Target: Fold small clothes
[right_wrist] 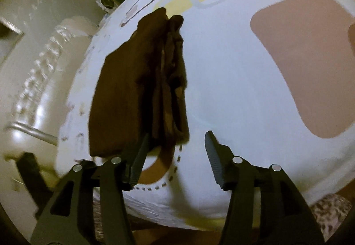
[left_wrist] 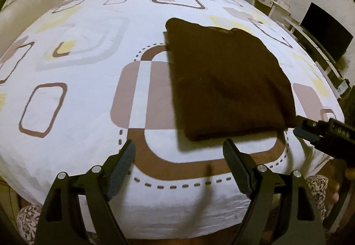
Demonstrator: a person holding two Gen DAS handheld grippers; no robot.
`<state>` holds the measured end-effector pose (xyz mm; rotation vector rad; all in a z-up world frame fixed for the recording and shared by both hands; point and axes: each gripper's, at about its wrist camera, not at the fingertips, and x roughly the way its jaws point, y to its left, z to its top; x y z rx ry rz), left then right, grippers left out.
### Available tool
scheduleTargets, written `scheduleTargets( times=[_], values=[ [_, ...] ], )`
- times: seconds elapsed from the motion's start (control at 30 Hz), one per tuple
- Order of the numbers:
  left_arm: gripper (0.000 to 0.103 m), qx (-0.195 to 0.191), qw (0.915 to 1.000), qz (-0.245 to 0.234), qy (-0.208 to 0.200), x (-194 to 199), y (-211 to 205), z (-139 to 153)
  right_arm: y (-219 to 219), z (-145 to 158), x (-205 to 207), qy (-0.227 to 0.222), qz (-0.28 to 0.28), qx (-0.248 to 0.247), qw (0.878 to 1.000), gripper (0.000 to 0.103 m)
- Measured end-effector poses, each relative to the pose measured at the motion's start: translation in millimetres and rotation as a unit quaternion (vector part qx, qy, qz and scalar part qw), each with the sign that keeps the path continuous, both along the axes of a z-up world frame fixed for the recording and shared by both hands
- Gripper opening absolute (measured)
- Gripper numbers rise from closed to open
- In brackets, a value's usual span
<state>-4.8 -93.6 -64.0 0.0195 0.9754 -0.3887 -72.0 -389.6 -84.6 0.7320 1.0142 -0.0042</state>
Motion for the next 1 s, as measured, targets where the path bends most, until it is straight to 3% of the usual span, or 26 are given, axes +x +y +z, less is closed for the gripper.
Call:
scheduleTargets(
  times=[0.33, 0.5, 1.0],
  values=[
    [0.08, 0.001, 0.9995, 0.021, -0.024, -13.0, 6.6, 13.4, 50.5, 9.4, -18.9, 0.001, 0.04, -0.163, 0.986, 0.066],
    [0.083, 0.005, 0.9988, 0.028, -0.04, -18.5, 8.5, 18.2, 60.2, 15.3, -22.3, -0.011, 0.048, -0.174, 0.984, 0.072],
    [0.085, 0.029, 0.9969, 0.04, -0.061, -25.3, 4.4, 21.9, 60.8, 16.7, -21.0, -0.01, 0.048, -0.169, 0.984, 0.073]
  ],
)
